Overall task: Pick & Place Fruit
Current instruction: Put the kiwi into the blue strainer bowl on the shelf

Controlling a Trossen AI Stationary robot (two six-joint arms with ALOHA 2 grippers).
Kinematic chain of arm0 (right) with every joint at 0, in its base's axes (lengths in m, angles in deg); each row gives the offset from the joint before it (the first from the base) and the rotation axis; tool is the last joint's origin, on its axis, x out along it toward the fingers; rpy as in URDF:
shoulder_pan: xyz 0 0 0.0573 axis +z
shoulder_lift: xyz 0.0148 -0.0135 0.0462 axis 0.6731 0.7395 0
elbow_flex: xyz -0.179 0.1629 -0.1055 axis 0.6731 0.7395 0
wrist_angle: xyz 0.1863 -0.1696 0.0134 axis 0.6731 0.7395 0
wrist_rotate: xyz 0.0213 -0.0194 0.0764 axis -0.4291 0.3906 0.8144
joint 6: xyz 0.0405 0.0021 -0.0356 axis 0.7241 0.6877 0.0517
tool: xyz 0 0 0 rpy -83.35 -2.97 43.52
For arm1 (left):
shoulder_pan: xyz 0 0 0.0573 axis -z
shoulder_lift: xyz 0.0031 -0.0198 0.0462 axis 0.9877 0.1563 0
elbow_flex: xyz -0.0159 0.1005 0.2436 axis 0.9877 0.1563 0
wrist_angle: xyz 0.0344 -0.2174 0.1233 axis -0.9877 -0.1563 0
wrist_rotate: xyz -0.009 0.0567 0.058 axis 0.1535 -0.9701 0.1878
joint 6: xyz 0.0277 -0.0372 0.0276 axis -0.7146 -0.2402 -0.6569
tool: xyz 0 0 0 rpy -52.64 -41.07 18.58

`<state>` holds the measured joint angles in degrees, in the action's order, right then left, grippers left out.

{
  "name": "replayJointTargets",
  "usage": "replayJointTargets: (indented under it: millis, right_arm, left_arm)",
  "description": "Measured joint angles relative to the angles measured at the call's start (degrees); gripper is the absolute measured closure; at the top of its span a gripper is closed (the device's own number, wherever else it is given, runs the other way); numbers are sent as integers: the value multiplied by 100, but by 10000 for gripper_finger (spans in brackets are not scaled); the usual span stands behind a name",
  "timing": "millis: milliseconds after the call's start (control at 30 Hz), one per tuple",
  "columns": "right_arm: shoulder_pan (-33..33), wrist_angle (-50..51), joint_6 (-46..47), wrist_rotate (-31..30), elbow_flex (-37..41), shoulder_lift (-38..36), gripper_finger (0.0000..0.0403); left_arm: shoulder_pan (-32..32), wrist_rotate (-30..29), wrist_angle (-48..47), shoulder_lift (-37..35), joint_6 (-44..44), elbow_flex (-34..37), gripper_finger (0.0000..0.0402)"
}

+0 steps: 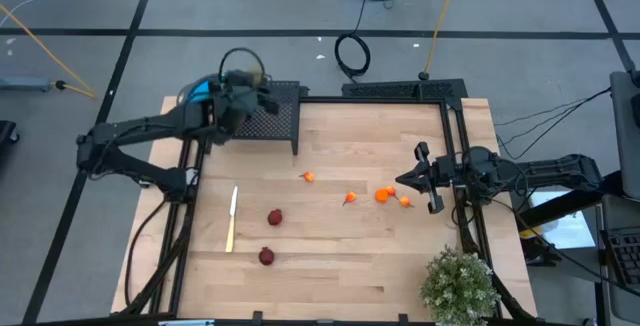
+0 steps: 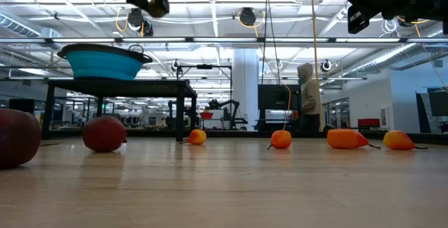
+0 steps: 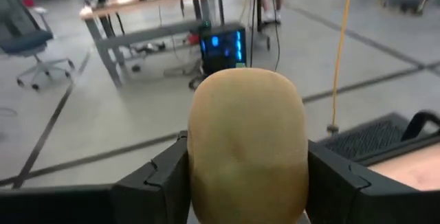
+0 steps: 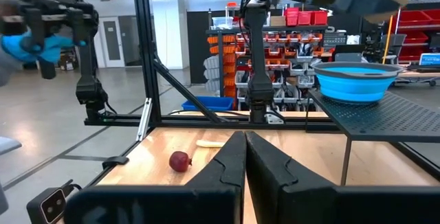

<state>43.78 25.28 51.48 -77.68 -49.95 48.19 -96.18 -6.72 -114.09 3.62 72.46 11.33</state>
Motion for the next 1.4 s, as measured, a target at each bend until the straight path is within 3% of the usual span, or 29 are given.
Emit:
replayJointTargets:
  millis: [267,567,933,1200,1400]
  right_arm:
    - [0,-2,34,-2,0,0,399]
    - [0,-2,33,-11,0,0,399]
    - [0,-2,33,-11,0,0,399]
    - [1,-2,33,-4,0,0,399]
    - [2,-2,33,2,0,1,399]
  left_arm:
    - [-1425,1809,-765,-97,-41,2,187]
    - [-2444,2651,-2332,-501,166,2,210]
    - [-2961,2622,-4388,-936,874,2,184]
    - [-2980,2775,-4443,-792,981,2,203]
    - [-2982,2781,-4478,-497,923,2,178]
